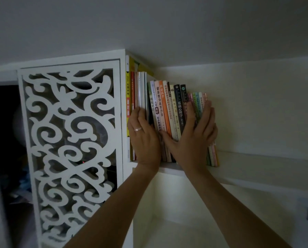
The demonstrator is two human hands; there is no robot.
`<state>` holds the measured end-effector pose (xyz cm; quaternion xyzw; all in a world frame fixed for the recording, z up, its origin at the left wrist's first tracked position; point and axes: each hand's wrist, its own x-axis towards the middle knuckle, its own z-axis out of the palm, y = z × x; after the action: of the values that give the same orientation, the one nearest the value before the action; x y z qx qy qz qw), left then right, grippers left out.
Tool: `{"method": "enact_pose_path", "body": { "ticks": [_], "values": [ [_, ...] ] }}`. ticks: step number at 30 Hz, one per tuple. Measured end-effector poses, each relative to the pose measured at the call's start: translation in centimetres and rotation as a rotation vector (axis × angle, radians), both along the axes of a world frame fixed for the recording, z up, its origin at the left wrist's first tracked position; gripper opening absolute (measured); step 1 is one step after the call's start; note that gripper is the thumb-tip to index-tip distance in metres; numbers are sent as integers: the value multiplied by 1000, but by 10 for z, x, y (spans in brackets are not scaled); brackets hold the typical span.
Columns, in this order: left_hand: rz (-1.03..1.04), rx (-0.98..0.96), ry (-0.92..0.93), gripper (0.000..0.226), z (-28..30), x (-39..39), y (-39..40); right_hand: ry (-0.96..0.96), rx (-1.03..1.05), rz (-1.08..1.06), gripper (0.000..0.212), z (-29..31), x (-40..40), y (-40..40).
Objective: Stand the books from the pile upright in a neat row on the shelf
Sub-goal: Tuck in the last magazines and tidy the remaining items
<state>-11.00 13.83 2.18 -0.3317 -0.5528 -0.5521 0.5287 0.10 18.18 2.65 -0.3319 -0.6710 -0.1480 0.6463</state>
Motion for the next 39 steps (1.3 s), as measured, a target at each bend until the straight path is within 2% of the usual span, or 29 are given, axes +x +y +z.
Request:
{"method": "enact_pose_path", "body": {
  "ticks": [4, 7, 10, 14, 18, 21, 24, 29, 31, 33, 36, 39],
  "values": [
    [102, -136, 38, 68, -5, -5, -3, -3, -1, -2, 106, -1, 0, 2],
    [116, -212, 57, 73, -7, -7, -11, -7, 4, -11, 107, -1, 0, 4],
    [8, -195, 15, 64, -2, 2, -21, -9, 3, -17, 108, -1, -1, 6],
    [-221, -115, -144, 54, 5, 19, -32, -1, 7, -19, 108, -1, -2, 6],
    [-278, -135, -209, 45, 6, 24, -36, 10, 16, -5, 109, -1, -3, 8],
    [-271, -263, -303, 29, 8, 19, -42, 17, 22, -2, 109, -1, -2, 8],
    [-295, -391, -284, 21, 17, 13, -53, 12, 10, 2, 109, -1, -2, 7],
    [-388, -389, -252, 19, 26, 15, -82, -3, -8, -5, 111, -1, -2, 7],
    [-467, -488, -339, 24, 22, 15, -85, -8, -7, -3, 110, -2, -1, 6],
    [-516, -629, -445, 39, 18, 16, -82, -12, -12, 1, 109, -2, 0, 5],
    [-454, -678, -464, 39, 12, 19, -78, -29, -21, -3, 108, -2, 0, 4],
    [-440, -618, -425, 40, 9, 22, -84, -39, -23, 0, 108, -2, 1, 2]
  ]
}}
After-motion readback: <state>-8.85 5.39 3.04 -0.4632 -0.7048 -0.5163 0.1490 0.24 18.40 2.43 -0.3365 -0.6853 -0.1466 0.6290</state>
